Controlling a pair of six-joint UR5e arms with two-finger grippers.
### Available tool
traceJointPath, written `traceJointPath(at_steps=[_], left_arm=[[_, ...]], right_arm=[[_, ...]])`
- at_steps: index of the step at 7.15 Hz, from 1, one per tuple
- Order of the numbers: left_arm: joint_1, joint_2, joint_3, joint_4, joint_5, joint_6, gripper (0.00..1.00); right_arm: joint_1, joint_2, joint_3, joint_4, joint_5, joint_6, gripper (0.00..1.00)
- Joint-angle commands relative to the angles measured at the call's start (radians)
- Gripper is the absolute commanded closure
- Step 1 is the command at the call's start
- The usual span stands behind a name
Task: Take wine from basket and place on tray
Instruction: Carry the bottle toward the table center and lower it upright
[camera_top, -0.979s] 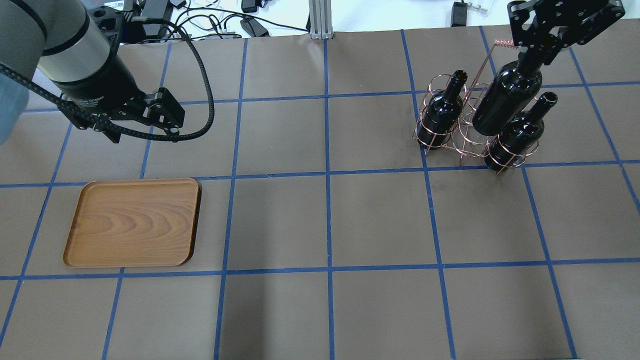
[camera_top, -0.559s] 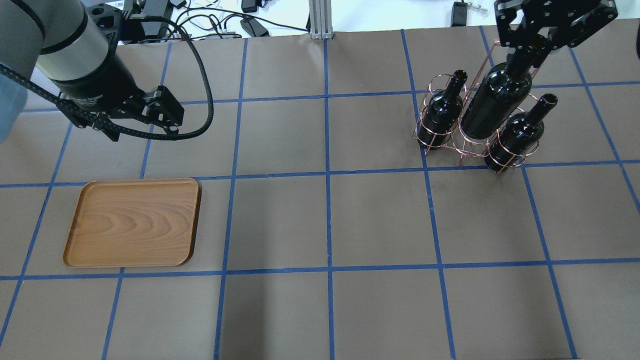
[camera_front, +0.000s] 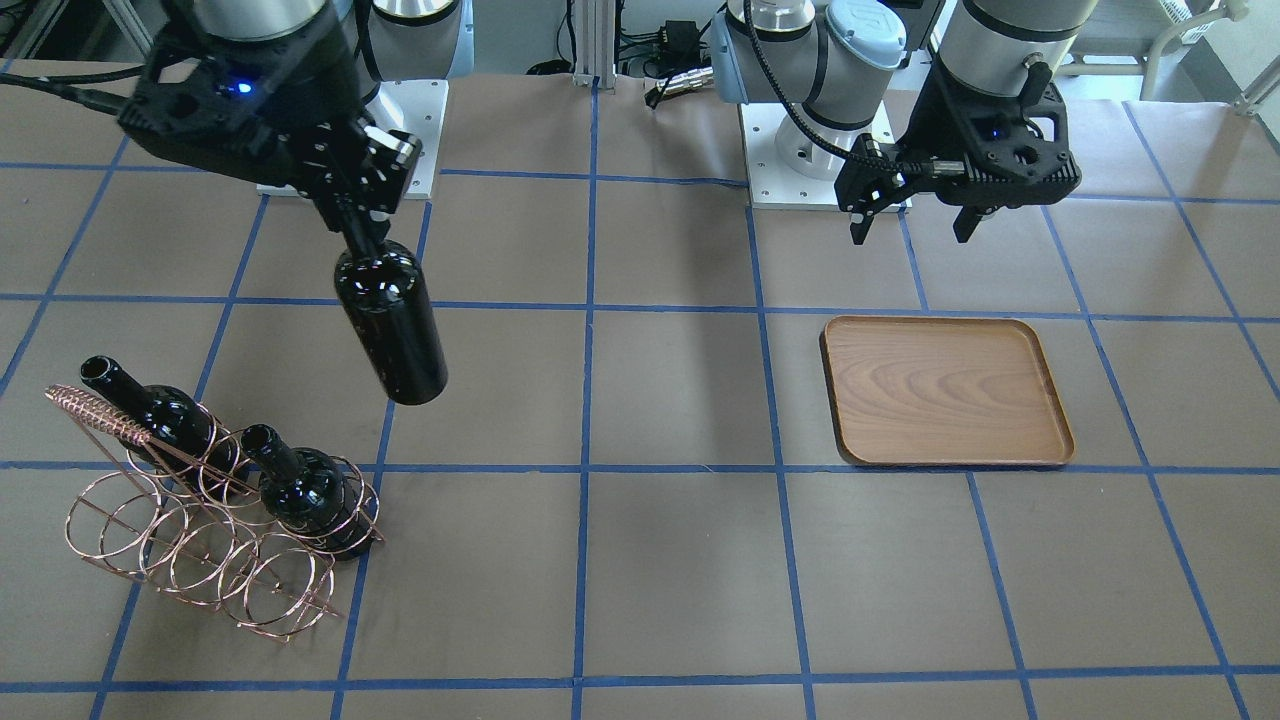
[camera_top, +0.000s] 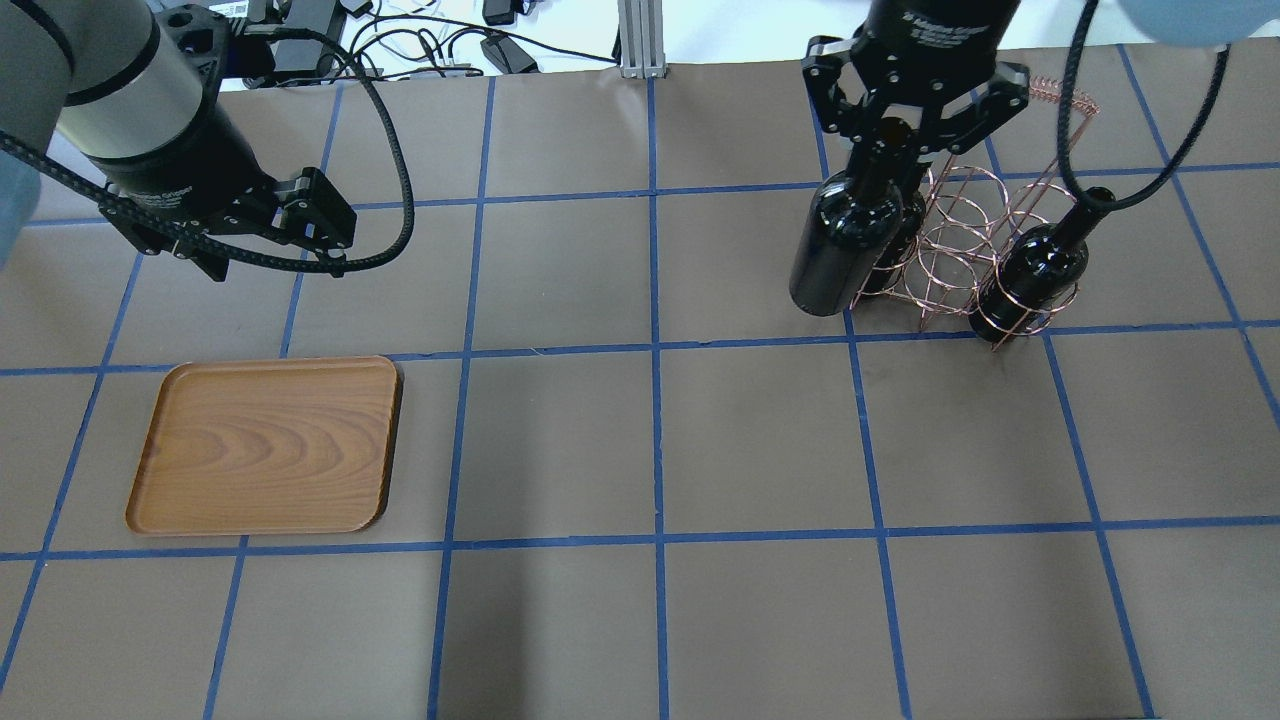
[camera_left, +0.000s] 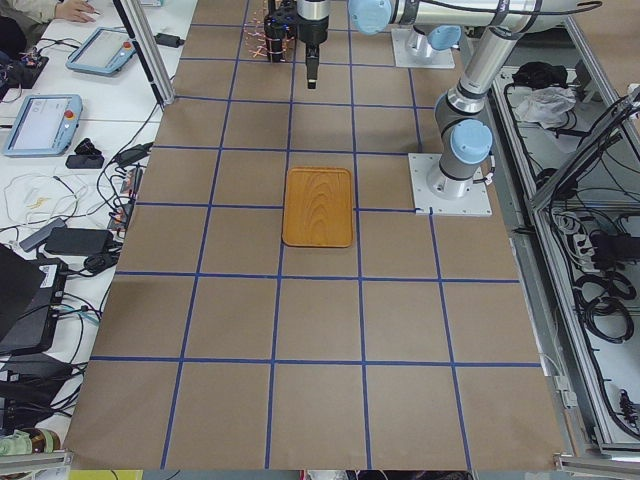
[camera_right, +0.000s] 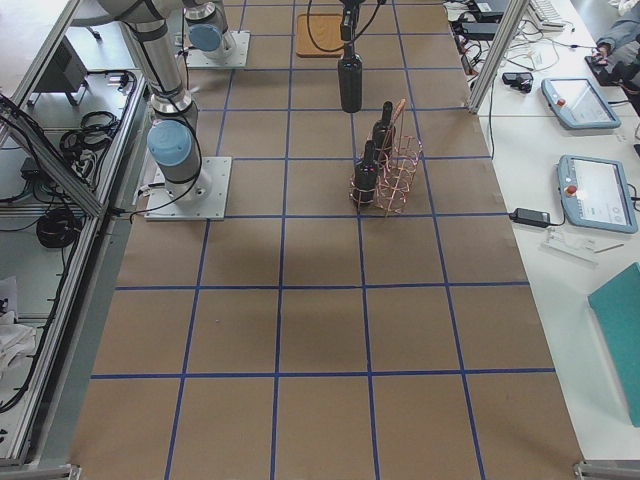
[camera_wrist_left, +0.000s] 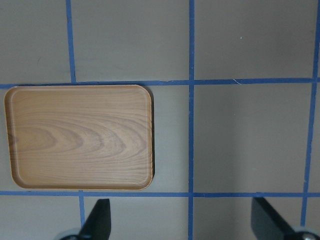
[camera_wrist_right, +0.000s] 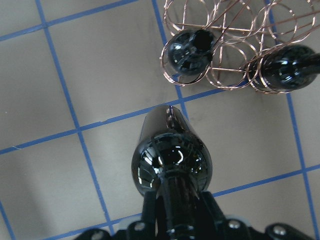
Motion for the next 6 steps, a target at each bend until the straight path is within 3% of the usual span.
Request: traceJointPath(at_steps=[1, 3, 6], left_arm=[[0.057, 0.000, 0.008, 0.002, -0.002, 0.001, 0.00], [0.099, 0.000, 0.011, 0.002, 0.000, 0.001, 0.00], [0.146, 0.000, 0.011, 0.002, 0.001, 0.001, 0.00]], right_arm=[[0.128, 0.055, 0.001, -0.026, 0.006, 0.157, 0.92], [0.192, 0.106, 0.006, -0.072, 0.013, 0.243, 0.92], [0.272, 0.135, 0.086, -0.178, 0.035, 0.360, 0.92]])
